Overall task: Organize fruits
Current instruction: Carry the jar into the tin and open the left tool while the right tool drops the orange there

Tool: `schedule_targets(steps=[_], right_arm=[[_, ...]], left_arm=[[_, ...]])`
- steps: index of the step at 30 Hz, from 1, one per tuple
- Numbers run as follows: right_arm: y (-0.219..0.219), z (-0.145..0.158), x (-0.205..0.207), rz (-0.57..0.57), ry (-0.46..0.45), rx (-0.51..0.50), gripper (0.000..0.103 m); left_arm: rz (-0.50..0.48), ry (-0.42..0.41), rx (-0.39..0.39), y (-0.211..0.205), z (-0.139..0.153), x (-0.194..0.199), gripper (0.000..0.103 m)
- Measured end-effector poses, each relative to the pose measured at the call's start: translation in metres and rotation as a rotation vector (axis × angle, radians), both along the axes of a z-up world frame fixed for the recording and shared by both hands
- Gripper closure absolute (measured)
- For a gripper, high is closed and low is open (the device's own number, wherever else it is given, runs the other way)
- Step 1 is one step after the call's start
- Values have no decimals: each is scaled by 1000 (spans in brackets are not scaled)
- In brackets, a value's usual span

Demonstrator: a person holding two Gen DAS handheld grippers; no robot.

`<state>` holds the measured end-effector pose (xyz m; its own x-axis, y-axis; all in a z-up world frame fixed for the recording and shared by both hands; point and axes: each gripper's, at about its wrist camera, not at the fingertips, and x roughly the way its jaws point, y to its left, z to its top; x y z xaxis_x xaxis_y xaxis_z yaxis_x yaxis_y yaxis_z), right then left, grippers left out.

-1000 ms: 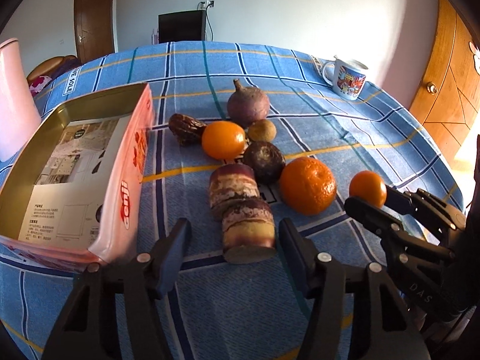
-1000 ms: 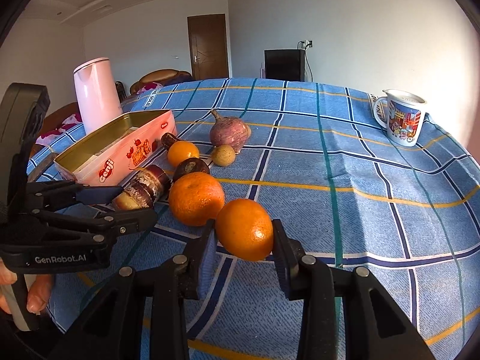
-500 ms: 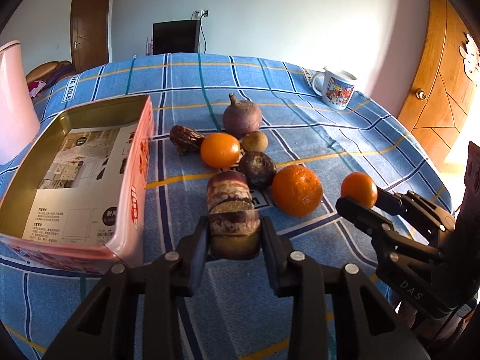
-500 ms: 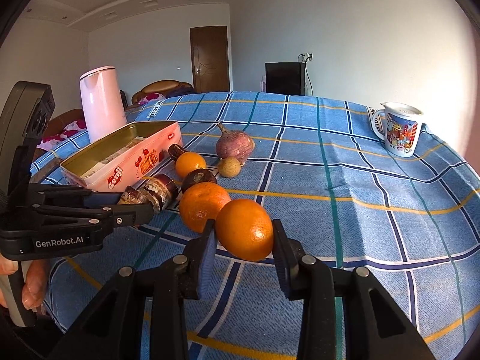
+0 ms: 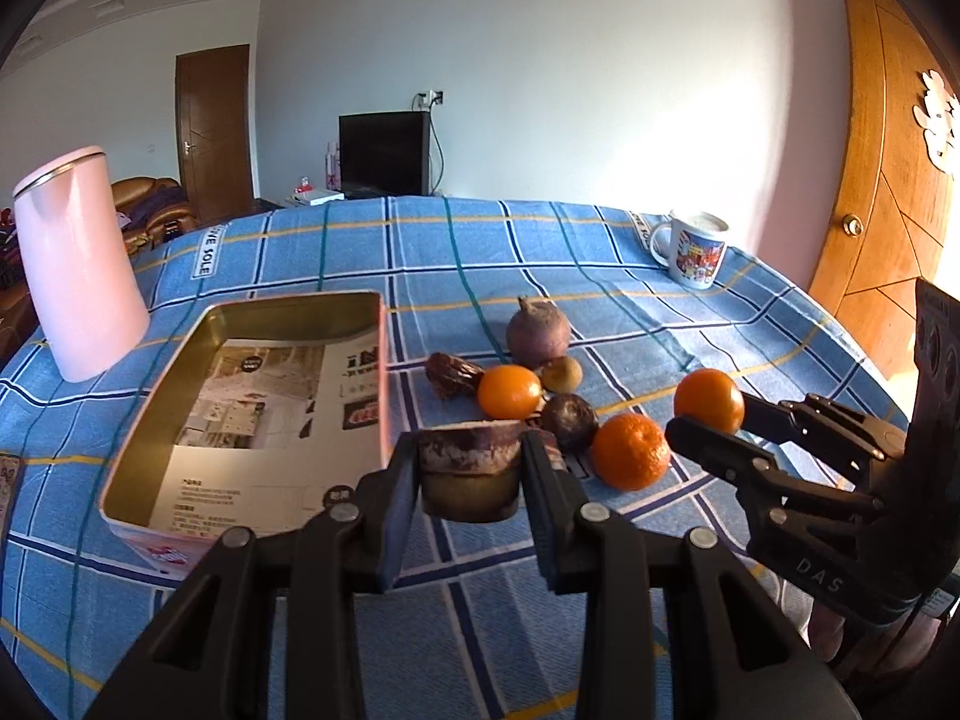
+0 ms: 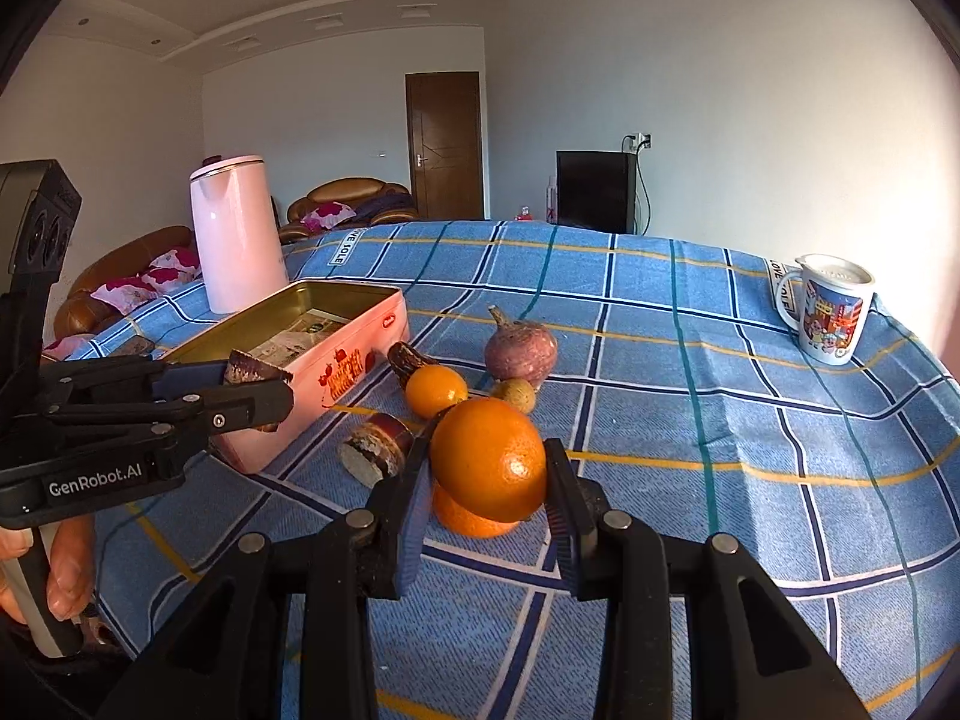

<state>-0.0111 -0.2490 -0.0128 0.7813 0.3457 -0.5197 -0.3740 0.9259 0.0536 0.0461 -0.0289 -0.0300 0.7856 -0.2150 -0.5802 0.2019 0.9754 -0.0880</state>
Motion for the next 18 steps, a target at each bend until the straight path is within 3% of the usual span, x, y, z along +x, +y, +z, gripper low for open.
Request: schedule_targets(steps=[11, 18], right_arm=[[48, 31, 20, 92, -49, -5, 66], [76, 36, 43, 136, -39, -10, 66]], left_arm=[[112, -49, 28, 48, 9, 13, 68], [146, -33, 37, 67, 4, 29, 68]])
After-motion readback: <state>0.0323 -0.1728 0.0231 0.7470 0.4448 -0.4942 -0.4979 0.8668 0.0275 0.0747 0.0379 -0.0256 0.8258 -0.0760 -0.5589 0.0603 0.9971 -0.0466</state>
